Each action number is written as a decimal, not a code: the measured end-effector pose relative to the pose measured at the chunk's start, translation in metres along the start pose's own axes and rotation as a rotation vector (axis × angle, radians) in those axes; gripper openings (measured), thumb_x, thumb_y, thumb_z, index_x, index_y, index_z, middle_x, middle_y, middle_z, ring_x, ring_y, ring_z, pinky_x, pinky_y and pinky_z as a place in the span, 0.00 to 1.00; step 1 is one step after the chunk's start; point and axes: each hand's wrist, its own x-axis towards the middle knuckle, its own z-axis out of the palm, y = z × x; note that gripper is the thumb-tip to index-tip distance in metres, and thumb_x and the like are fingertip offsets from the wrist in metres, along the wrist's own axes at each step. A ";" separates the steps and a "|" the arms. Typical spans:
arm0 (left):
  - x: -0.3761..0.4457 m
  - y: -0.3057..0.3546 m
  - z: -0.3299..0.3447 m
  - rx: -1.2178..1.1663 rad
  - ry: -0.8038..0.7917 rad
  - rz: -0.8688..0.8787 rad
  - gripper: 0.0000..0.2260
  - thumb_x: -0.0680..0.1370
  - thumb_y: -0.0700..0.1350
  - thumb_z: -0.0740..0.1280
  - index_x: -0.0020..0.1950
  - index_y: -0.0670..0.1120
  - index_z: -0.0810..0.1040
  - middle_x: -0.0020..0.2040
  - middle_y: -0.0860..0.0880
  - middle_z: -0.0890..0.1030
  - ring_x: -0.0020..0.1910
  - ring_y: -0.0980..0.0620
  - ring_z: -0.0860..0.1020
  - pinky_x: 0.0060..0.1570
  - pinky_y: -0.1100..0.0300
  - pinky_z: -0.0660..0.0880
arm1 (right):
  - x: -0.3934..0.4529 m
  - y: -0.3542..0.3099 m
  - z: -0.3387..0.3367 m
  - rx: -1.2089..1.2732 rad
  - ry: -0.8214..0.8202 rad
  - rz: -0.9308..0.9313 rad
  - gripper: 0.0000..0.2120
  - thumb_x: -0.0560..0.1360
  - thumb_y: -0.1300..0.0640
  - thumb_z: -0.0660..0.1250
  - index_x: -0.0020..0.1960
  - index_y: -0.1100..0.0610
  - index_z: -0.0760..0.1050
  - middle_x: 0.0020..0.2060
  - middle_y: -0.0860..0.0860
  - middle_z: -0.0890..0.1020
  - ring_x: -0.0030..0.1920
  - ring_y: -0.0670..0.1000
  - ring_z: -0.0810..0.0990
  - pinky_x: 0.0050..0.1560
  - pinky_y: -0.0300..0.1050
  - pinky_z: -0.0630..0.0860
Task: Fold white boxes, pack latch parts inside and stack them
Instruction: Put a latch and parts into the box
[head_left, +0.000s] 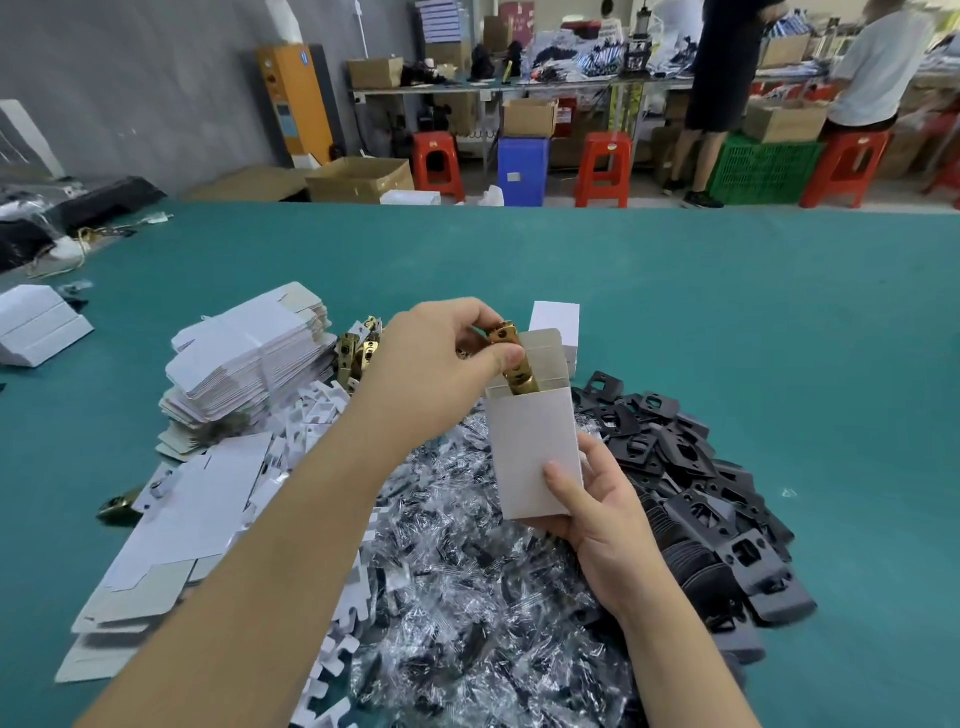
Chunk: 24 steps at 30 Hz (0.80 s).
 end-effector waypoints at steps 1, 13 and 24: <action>0.000 0.001 0.000 0.022 -0.026 0.008 0.03 0.75 0.50 0.75 0.44 0.54 0.83 0.36 0.58 0.84 0.30 0.63 0.75 0.35 0.63 0.69 | 0.000 0.000 0.000 0.003 -0.007 -0.005 0.22 0.69 0.47 0.78 0.61 0.45 0.80 0.60 0.55 0.83 0.57 0.59 0.85 0.44 0.57 0.84; -0.005 -0.001 0.003 0.122 -0.302 0.094 0.06 0.80 0.50 0.70 0.53 0.62 0.79 0.39 0.56 0.83 0.33 0.59 0.75 0.32 0.67 0.69 | -0.002 -0.001 0.002 -0.020 -0.062 -0.025 0.28 0.68 0.41 0.80 0.66 0.46 0.78 0.61 0.58 0.83 0.55 0.59 0.84 0.45 0.60 0.84; 0.000 -0.018 -0.008 0.117 -0.196 0.029 0.05 0.80 0.46 0.69 0.46 0.54 0.82 0.40 0.57 0.84 0.38 0.56 0.80 0.40 0.60 0.76 | -0.005 0.004 0.004 -0.273 0.058 -0.132 0.20 0.70 0.43 0.76 0.60 0.38 0.79 0.55 0.55 0.81 0.40 0.59 0.86 0.26 0.46 0.80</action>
